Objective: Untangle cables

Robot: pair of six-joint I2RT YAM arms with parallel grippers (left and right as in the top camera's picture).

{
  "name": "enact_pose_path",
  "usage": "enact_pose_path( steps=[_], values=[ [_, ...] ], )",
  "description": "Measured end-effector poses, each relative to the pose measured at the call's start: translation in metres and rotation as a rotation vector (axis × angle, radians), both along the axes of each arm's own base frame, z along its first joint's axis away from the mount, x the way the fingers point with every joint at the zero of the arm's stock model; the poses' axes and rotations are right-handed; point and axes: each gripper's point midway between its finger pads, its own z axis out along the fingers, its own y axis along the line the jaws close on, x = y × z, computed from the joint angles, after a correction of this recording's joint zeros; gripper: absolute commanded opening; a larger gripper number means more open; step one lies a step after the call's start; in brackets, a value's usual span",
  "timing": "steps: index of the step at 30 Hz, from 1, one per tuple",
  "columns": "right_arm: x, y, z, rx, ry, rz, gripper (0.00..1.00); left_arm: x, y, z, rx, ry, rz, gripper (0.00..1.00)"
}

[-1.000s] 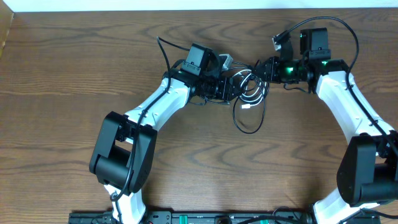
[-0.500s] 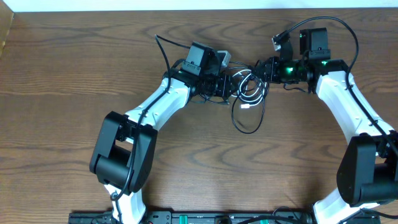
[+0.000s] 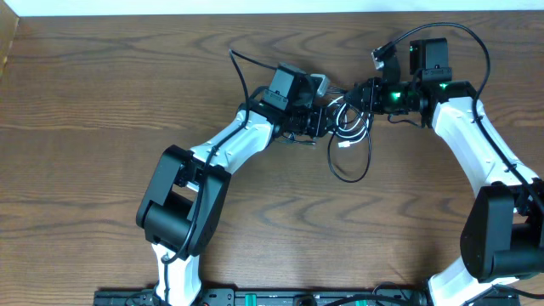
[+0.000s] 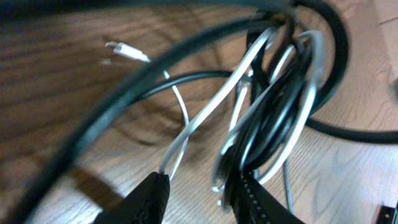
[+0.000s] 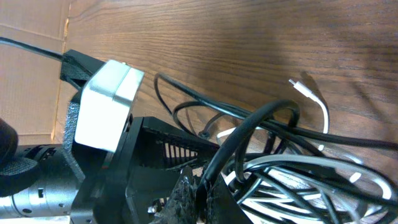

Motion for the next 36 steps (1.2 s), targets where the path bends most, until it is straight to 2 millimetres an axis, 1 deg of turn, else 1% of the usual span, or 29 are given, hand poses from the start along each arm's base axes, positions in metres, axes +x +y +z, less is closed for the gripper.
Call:
enact_pose_path(
  steps=[7, 17, 20, 22, 23, 24, 32, 36],
  values=[
    [-0.001, 0.0, -0.001, -0.003, 0.006, -0.001, 0.01, 0.003, -0.009, 0.005, -0.01, -0.046, -0.006, 0.33],
    [-0.001, -0.001, -0.002, -0.008, 0.005, -0.002, 0.01, -0.003, -0.025, 0.007, 0.003, -0.083, -0.018, 0.31],
    [-0.001, -0.001, -0.002, -0.007, 0.005, -0.002, 0.01, -0.004, -0.029, 0.008, 0.0, -0.094, -0.023, 0.26],
    [-0.001, -0.001, -0.002, -0.007, 0.006, -0.002, 0.01, -0.005, -0.032, 0.01, -0.004, -0.1, -0.025, 0.19],
    [-0.001, -0.001, -0.002, -0.007, 0.005, -0.002, 0.01, -0.005, -0.034, 0.01, -0.004, -0.104, -0.027, 0.11],
    [-0.001, -0.001, -0.002, -0.008, 0.005, -0.002, 0.01, -0.006, -0.035, 0.01, -0.005, -0.101, -0.025, 0.08],
    [-0.001, -0.002, -0.002, -0.011, 0.006, -0.004, 0.01, -0.007, -0.036, 0.009, 0.001, -0.109, -0.03, 0.08],
    [0.001, -0.007, -0.007, -0.048, 0.014, -0.029, 0.01, -0.01, -0.029, 0.003, 0.023, -0.074, -0.024, 0.07]
  ],
)
